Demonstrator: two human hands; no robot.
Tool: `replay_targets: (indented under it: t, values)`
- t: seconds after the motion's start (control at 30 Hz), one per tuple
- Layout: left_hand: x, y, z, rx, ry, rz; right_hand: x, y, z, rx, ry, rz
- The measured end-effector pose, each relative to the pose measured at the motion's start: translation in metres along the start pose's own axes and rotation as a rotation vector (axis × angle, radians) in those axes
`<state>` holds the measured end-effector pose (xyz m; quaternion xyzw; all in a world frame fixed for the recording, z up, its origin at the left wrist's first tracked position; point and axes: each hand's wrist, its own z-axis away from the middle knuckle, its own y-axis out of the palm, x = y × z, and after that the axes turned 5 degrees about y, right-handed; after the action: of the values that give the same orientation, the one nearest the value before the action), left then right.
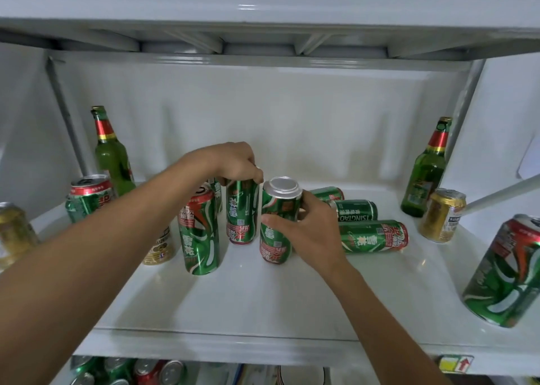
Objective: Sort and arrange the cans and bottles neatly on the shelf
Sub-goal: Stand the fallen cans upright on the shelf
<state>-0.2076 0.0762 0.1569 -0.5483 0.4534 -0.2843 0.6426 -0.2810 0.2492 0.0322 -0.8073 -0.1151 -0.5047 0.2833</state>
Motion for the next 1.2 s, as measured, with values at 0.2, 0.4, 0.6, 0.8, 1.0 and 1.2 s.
replay_targets:
  t: [0.2, 0.4, 0.6, 0.8, 1.0, 1.2]
  values:
    - [0.016, 0.005, -0.003, 0.049, -0.033, -0.040, -0.007, 0.024, -0.004, -0.045, 0.002, 0.019]
    - [0.021, -0.001, 0.000, 0.087, 0.034, -0.119, -0.005, 0.035, -0.008, -0.047, -0.010, 0.064]
    - [0.022, -0.005, 0.001, 0.203, 0.109, -0.043, -0.004, 0.041, -0.006, -0.039, -0.015, 0.050]
    - [0.026, -0.007, 0.005, 0.215, 0.129, -0.025, -0.004, 0.039, -0.003, 0.022, -0.007, 0.020]
    - [0.020, -0.011, 0.012, 0.266, 0.124, 0.003, -0.010, 0.028, -0.004, 0.163, -0.053, -0.018]
    - [-0.001, -0.015, 0.027, -0.082, 0.337, -0.070, -0.020, -0.011, 0.001, 0.326, -0.014, -0.137]
